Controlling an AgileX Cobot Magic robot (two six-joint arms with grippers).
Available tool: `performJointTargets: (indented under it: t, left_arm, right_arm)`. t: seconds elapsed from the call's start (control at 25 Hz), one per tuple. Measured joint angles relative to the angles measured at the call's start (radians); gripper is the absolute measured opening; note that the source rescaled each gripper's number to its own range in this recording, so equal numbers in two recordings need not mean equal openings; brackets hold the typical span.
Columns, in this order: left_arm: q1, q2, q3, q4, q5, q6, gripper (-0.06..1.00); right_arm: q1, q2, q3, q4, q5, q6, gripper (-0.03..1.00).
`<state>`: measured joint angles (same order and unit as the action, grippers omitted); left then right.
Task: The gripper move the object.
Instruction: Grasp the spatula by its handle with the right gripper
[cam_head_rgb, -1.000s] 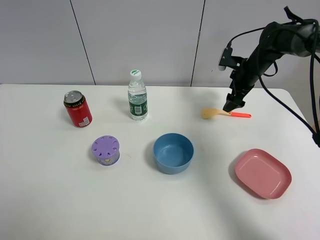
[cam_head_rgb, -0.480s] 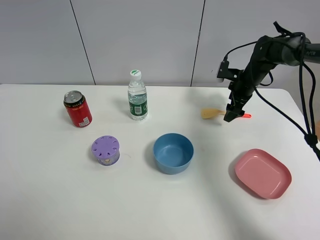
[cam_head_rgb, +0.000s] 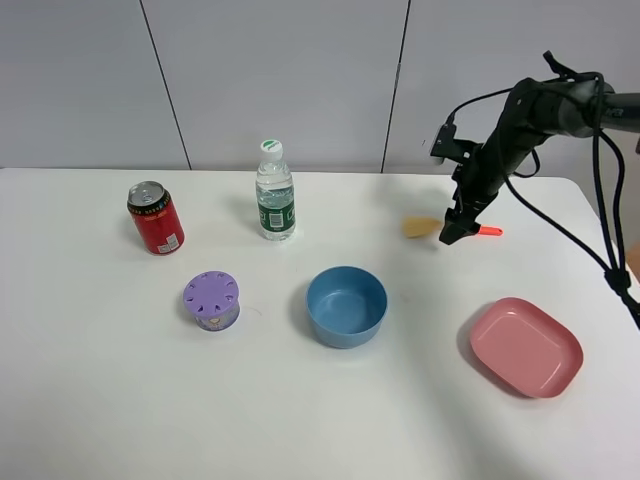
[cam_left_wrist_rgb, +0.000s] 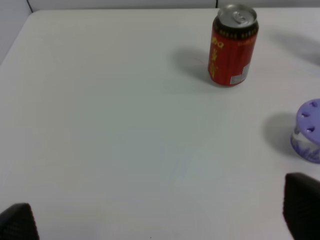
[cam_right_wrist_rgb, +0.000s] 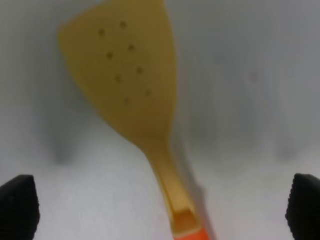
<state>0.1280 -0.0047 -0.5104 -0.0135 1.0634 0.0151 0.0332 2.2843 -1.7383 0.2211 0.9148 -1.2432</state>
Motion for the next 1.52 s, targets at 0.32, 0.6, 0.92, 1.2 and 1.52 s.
performJointTargets:
  t: [0.32,0.6,0.92,1.2,1.52]
  left_arm:
    - [0.0,0.0,0.0,0.0,0.0,0.0,1.0]
    - [0.0,0.0,0.0,0.0,0.0,0.0,1.0]
    - [0.0,0.0,0.0,0.0,0.0,0.0,1.0]
    - [0.0,0.0,0.0,0.0,0.0,0.0,1.0]
    - [0.0,0.0,0.0,0.0,0.0,0.0,1.0]
  right_arm:
    - [0.0,0.012,0.0,0.034,-0.043,0.0,1.0]
    - [0.0,0.045,0.0,0.047,-0.048,0.0,1.0]
    - [0.0,0.046,0.0,0.053,-0.059,0.0,0.84]
    - [0.0,0.046,0.0,0.054,-0.049,0.0,0.43]
    - [0.0,0.046,0.0,0.055,-0.04,0.004,0.0]
